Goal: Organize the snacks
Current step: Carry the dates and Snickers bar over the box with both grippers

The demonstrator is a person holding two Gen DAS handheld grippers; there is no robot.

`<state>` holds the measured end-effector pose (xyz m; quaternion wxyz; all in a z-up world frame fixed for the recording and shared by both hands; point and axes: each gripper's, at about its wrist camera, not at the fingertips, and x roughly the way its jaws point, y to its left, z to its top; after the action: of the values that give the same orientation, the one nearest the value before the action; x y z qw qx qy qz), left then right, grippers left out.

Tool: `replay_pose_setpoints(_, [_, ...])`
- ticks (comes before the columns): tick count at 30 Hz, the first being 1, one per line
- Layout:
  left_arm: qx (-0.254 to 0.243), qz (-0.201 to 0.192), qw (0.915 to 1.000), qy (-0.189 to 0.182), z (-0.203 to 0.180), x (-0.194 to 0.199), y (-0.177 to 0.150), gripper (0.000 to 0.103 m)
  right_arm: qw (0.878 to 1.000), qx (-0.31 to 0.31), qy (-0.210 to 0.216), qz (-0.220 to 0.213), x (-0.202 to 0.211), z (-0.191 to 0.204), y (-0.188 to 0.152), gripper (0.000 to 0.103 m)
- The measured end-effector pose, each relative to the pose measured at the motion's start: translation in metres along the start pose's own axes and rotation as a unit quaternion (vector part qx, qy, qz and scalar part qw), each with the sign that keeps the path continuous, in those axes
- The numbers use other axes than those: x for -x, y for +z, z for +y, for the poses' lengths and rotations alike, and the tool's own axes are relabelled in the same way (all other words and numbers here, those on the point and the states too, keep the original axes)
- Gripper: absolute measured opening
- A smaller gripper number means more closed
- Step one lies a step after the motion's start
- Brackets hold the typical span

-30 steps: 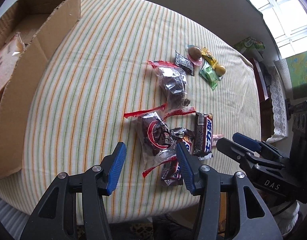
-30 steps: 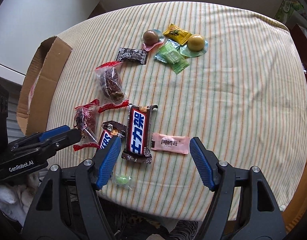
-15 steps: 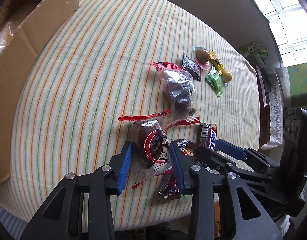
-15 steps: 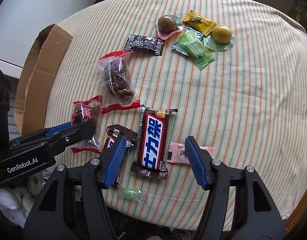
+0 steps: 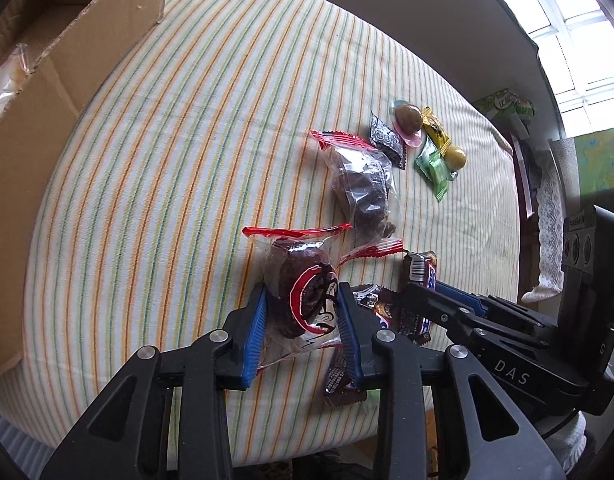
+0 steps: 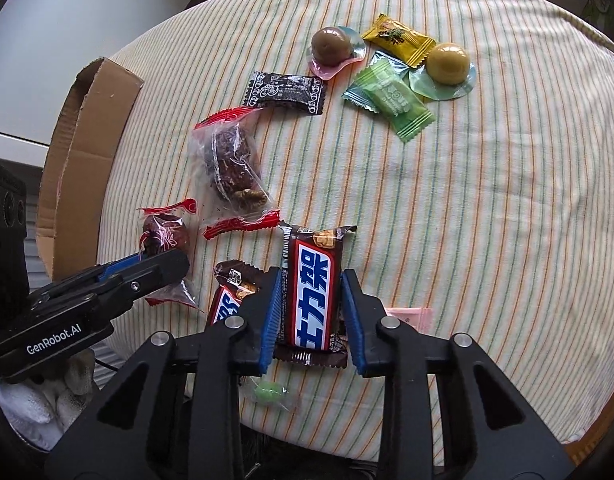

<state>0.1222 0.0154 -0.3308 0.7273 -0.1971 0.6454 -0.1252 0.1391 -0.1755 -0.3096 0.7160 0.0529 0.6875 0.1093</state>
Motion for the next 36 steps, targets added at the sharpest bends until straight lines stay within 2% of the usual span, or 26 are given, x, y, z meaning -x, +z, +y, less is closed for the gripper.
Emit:
replay_pose_setpoints(9, [-0.001,-0.007,0.9999,-0.012,-0.003,0.015,-0.002,0.032,1.0,0.006,0.006,-0.022,0.02,0.009,-0.01,0.029])
replay_pose_setpoints(13, [-0.02,-0.023,0.9994,-0.013,-0.01,0.03,-0.003,0.032,0.999,0.022,0.005,-0.041,0.035,0.019,-0.01,0.029])
replay_pose_setpoints(20, [-0.008,-0.048,0.9986,-0.023,-0.009,0.051,-0.001,0.032,0.997,0.04,0.011,-0.069,0.062,0.039,-0.005,0.029])
replay_pose_setpoints(28, [0.015,-0.095,0.9952,-0.014,0.018,0.093,0.007,0.032,0.99,0.088,0.046,-0.097,0.081,0.096,0.025,0.029])
replay_pose_setpoints(36, [0.062,-0.141,0.9878,0.025,0.074,0.131,0.008,0.032,0.978,0.163,0.071,-0.113,0.08,0.178,0.063,0.029])
